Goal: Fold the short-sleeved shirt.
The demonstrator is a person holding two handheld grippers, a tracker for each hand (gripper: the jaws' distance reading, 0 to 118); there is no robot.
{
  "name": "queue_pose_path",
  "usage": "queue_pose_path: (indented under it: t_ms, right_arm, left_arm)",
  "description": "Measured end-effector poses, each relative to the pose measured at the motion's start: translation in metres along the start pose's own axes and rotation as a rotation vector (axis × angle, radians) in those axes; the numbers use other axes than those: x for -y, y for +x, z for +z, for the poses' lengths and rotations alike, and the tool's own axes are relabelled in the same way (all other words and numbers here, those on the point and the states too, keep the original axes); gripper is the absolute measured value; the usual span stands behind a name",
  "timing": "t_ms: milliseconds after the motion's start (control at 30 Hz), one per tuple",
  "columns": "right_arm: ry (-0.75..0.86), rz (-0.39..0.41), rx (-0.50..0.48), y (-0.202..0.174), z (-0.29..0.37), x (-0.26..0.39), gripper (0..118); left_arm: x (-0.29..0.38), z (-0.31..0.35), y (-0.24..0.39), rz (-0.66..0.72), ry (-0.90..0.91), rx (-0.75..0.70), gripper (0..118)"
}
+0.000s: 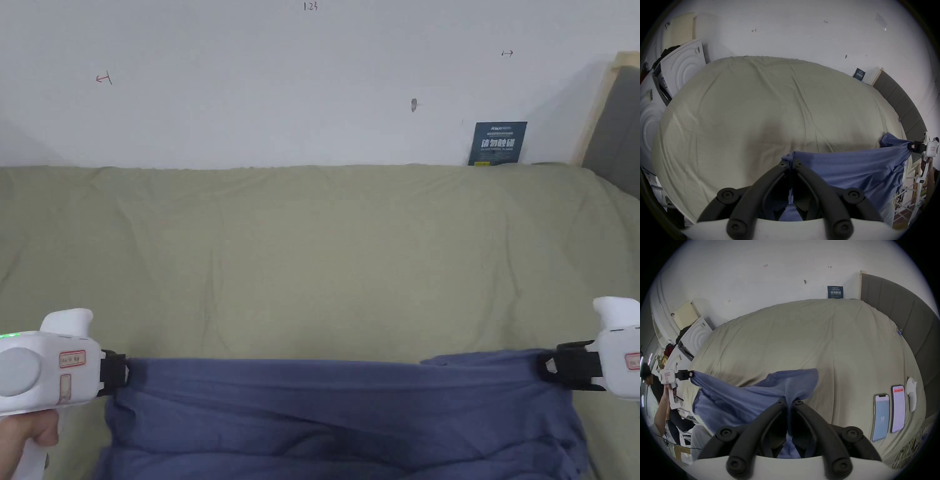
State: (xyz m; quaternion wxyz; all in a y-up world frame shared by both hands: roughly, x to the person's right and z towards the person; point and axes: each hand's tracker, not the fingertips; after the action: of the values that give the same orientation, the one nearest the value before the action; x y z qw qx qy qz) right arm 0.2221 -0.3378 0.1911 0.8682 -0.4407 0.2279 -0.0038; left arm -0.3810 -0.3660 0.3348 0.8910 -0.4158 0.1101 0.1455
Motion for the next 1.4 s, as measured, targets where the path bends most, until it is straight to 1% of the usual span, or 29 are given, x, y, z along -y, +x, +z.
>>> queue_pose_path:
  t_ms: [200,333,400,467,533,600,700,800,833,867,900,933,967,1000,1033,1067,1100,1133,1167,1200,1233,1267,1300,1333,1367,1400]
  right_arm:
    - [0.008,0.023,-0.025,-0.011,0.049,0.060,6]
    - [-0.041,0.047,-0.024,-0.015,0.059,0.103,6]
    - [-0.073,0.060,-0.017,-0.014,0.055,0.125,6]
    - [-0.127,0.052,-0.010,-0.009,0.046,0.142,6]
    - [-0.146,0.055,-0.001,-0.003,0.035,0.153,6]
    - [-0.164,0.041,0.006,0.004,0.024,0.161,6]
    - [-0.186,0.005,0.010,0.017,0.008,0.166,6]
    - [-0.203,-0.016,0.015,0.019,0.004,0.169,6]
    - [-0.195,-0.018,0.017,0.018,0.004,0.170,6]
    - [-0.183,-0.023,0.023,0.018,0.004,0.169,14]
    - [-0.179,-0.040,0.044,0.018,0.006,0.168,39]
    - [-0.194,-0.047,0.100,0.016,0.011,0.166,75]
    - [-0.196,-0.043,0.110,0.016,0.014,0.165,115]
    - [-0.166,-0.034,0.130,0.016,0.020,0.164,118]
    - [-0.112,-0.038,0.168,0.014,0.029,0.163,118]
    - [-0.101,-0.016,0.172,0.007,0.035,0.155,118]
    - [-0.092,-0.025,0.177,0.004,0.038,0.151,118]
    - [-0.065,-0.036,0.170,0.002,0.042,0.146,118]
    - [-0.031,-0.044,0.132,-0.002,0.045,0.141,118]
    - [-0.009,-0.047,0.119,-0.011,0.051,0.137,118]
    - [0.028,-0.054,0.135,-0.018,0.053,0.134,116]
    - [0.076,-0.055,0.134,-0.024,0.054,0.132,105]
    - [0.109,-0.039,0.118,-0.030,0.053,0.130,76]
    - [0.125,-0.021,0.139,-0.038,0.056,0.128,28]
    - [0.164,-0.005,0.169,-0.046,0.055,0.126,0]
    - [0.187,0.013,0.206,-0.053,0.052,0.124,0]
  left_arm:
    - [0.050,0.051,-0.010,-0.019,0.031,0.022,0]
    - [0.087,0.061,-0.017,-0.050,0.001,0.035,0]
    - [0.106,0.060,-0.022,-0.044,-0.022,0.028,0]
    - [0.122,0.055,-0.028,-0.038,-0.043,0.036,0]
    - [0.135,0.047,-0.031,-0.048,-0.072,0.040,0]
    - [0.146,0.041,-0.034,-0.061,-0.086,0.040,0]
    - [0.153,0.036,-0.038,-0.012,-0.101,0.041,0]
    - [0.155,0.039,-0.035,-0.004,-0.095,0.042,0]
    - [0.155,0.039,-0.035,0.000,-0.096,0.047,3]
    - [0.155,0.040,-0.035,-0.001,-0.092,0.049,25]
    - [0.155,0.042,-0.034,-0.004,-0.100,0.048,66]
    - [0.154,0.042,-0.034,-0.010,-0.133,0.003,108]
    - [0.154,0.042,-0.035,-0.014,-0.167,-0.024,116]
    - [0.149,0.060,-0.038,-0.021,-0.069,-0.024,113]
    - [0.151,0.053,-0.053,-0.022,-0.116,-0.040,115]
    - [0.147,0.057,-0.062,0.004,-0.120,-0.049,116]
    - [0.144,0.063,-0.068,0.017,-0.108,-0.043,115]
    - [0.140,0.068,-0.073,0.035,-0.096,-0.030,115]
    - [0.136,0.078,-0.055,0.080,-0.072,-0.012,112]
    - [0.132,0.086,-0.054,0.107,-0.034,0.006,107]
    - [0.129,0.091,-0.055,0.118,-0.006,0.034,95]
    - [0.126,0.096,-0.058,0.147,0.024,0.071,55]
    - [0.124,0.105,-0.049,0.174,0.056,0.111,5]
    - [0.124,0.106,-0.049,0.149,0.005,0.069,0]
    - [0.126,0.102,-0.048,0.175,0.005,0.057,0]
    - [0.129,0.099,-0.048,0.176,0.024,0.068,0]
